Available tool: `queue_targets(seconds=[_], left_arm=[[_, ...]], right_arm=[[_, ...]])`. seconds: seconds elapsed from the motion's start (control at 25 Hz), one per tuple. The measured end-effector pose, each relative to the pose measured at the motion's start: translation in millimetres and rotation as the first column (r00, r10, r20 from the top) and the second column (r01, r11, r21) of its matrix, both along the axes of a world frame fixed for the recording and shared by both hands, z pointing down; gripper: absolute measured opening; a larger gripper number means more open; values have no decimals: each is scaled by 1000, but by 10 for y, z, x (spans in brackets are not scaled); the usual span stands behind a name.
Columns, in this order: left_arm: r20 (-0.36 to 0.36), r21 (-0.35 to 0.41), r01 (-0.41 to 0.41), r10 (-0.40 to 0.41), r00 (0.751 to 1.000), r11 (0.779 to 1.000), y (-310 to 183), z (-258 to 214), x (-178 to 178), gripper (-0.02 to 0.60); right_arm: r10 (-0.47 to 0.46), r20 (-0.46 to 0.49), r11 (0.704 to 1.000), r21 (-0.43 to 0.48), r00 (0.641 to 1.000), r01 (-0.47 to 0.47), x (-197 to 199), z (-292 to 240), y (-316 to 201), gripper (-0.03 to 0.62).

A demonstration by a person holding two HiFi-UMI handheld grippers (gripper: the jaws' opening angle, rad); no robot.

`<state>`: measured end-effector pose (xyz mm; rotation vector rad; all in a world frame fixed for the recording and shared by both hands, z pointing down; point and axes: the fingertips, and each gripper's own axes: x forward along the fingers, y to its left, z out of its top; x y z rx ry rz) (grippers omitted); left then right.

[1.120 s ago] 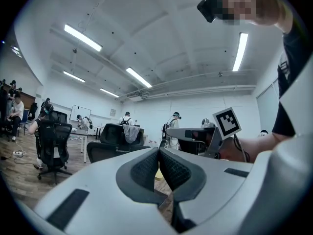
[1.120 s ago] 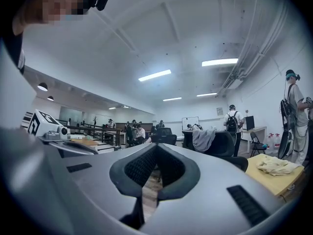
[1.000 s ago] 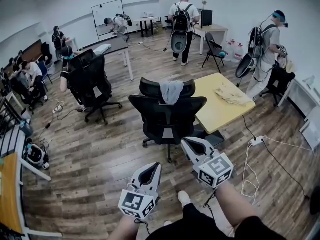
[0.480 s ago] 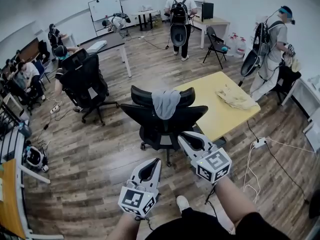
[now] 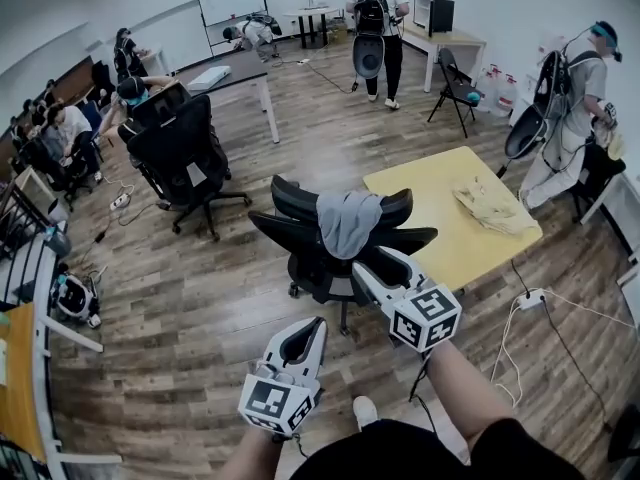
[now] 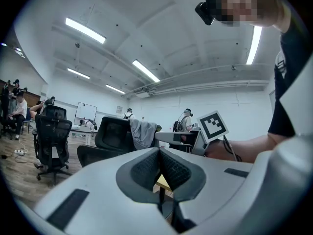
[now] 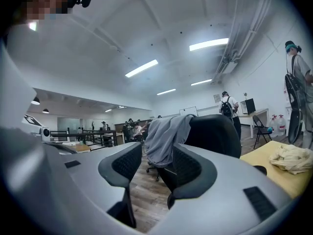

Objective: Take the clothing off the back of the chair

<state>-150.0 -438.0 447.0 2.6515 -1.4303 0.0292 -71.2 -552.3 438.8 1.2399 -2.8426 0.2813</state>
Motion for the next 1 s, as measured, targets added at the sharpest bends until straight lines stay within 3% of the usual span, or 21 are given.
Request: queue_targets(seconds=[0.32, 0.64, 0.76, 0.96, 1.0], left_arm=[[-2, -18, 49, -49, 999, 999, -171, 76, -114, 17], [-2, -39, 73, -73, 997, 997, -219, 145, -182, 18], [-1, -45, 79, -79, 997, 996, -202, 165, -202, 17], [-1, -45, 85, -85, 996, 995, -134, 169, -240, 17], [0, -44, 85, -85, 996, 995, -116, 169, -245, 18]], right_arm=[[8, 71, 997, -82, 997, -2, -127, 136, -443, 292], [4, 102, 994, -111, 995, 7, -293, 145, -652, 302], [24, 86, 994, -112, 996, -14, -282, 164, -704, 268], [44, 36, 992, -120, 998, -40, -185, 215, -726, 98], [44, 28, 992, -116, 999, -41, -180, 217, -710, 92]])
